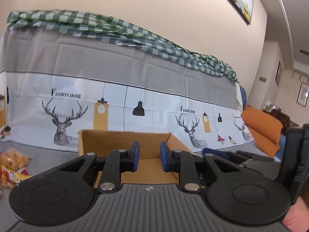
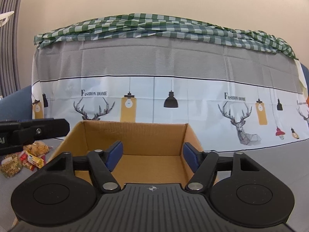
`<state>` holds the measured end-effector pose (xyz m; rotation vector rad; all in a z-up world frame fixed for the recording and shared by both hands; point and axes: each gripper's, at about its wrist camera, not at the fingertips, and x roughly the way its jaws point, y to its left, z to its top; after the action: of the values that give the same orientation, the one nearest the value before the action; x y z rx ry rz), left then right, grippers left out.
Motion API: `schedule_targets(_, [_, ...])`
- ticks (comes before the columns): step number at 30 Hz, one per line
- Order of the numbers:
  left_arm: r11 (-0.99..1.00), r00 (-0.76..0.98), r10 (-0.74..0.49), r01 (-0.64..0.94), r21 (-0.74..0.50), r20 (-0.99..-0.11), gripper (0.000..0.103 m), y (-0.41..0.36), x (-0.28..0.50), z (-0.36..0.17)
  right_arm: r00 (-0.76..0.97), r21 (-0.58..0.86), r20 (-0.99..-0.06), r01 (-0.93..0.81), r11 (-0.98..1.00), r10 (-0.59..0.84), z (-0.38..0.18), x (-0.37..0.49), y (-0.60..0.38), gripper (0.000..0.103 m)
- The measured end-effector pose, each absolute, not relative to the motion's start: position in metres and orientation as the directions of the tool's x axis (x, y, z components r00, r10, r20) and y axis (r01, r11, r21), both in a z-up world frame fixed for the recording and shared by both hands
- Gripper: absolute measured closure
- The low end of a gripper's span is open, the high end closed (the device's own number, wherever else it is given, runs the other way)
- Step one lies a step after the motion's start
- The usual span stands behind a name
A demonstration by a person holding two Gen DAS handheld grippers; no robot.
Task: Organize snacks
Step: 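Move both open tools from the box down to the snack pile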
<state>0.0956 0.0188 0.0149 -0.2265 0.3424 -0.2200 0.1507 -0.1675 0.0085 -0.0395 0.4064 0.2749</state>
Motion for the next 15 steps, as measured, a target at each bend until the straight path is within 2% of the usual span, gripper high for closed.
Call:
schedule_targets(3, [0.950, 0.912, -0.255, 0.175, -0.258, -0.321, 0.078, 0.036, 0.084, 0.022, 0.877, 0.038, -0.388, -0.293, 0.955, 0.285, 0.011, 0.147, -0.154, 0.056])
schedule_targets(6, [0.946, 0.896, -0.263, 0.166, -0.279, -0.358, 0.078, 0.061, 0.079, 0.031, 0.869, 0.055, -0.375, -0.327, 0.944, 0.323, 0.014, 0.139, -0.137, 0.062])
schedule_targets(10, [0.965, 0.896, -0.214, 0.133, -0.226, -0.388, 0.078, 0.092, 0.068, 0.036, 0.853, 0.061, -0.353, -0.389, 0.919, 0.384, 0.020, 0.125, -0.111, 0.062])
schedule_targets(13, [0.972, 0.897, -0.174, 0.092, -0.215, -0.407, 0.077, 0.118, 0.054, 0.017, 0.836, 0.069, -0.352, -0.426, 0.902, 0.421, 0.021, 0.117, -0.092, 0.062])
schedule_targets(15, [0.971, 0.874, -0.138, 0.026, -0.238, -0.467, 0.077, 0.136, 0.051, -0.003, 0.821, 0.077, -0.360, -0.448, 0.891, 0.444, 0.020, 0.113, -0.078, 0.062])
